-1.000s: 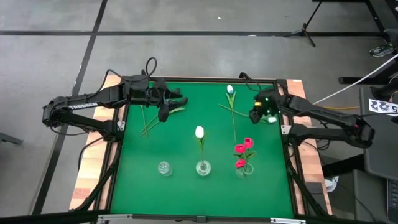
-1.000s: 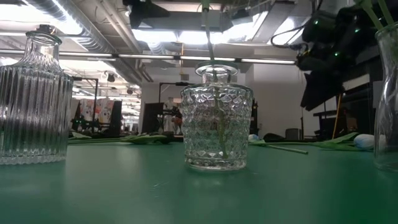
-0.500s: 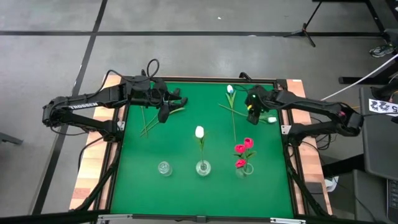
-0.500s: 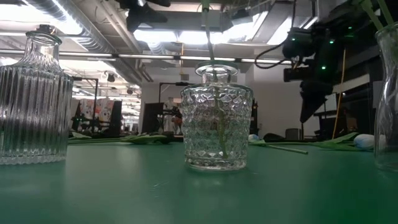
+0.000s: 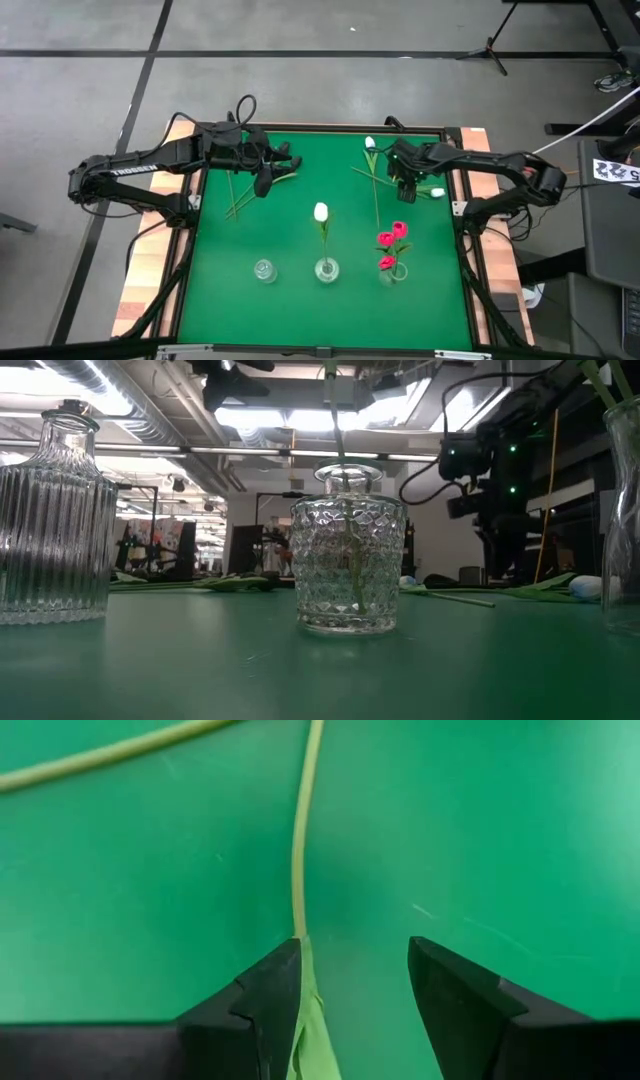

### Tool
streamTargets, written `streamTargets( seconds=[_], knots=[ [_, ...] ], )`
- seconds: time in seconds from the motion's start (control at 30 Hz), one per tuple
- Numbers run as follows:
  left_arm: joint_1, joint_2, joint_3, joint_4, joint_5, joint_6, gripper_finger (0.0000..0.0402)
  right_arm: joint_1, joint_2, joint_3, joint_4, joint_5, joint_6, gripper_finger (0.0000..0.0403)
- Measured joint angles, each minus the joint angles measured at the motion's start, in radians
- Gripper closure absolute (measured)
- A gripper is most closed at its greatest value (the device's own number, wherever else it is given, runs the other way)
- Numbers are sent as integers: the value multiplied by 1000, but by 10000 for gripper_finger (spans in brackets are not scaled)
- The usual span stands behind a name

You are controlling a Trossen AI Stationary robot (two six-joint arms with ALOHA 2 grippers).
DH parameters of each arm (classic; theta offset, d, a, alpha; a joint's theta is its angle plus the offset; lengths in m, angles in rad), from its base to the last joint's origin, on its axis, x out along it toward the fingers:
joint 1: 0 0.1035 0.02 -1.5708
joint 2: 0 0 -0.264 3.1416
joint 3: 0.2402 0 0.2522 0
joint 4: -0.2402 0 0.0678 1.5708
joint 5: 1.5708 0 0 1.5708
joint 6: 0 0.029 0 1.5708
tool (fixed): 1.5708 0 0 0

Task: Sort flowers into vase by color
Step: Put the top white tulip into the middle transparent vase

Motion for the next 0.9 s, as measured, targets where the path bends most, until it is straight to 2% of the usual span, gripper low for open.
streamTargets(
  seconds=[0.43,0.53,0.7,0.73,0.9],
  knots=[
    [0,0,0,0,0,0,202,1,127,-1,7,-45,-29,224],
    [0,0,0,0,0,0,202,1,154,2,2,-52,-29,262],
    [0,0,0,-1,0,0,202,1,171,3,0,-65,-30,375],
    [0,0,0,0,0,0,202,1,170,3,0,-62,-28,386],
    [0,0,0,0,0,0,202,1,156,2,-8,-57,-5,382]
  ],
)
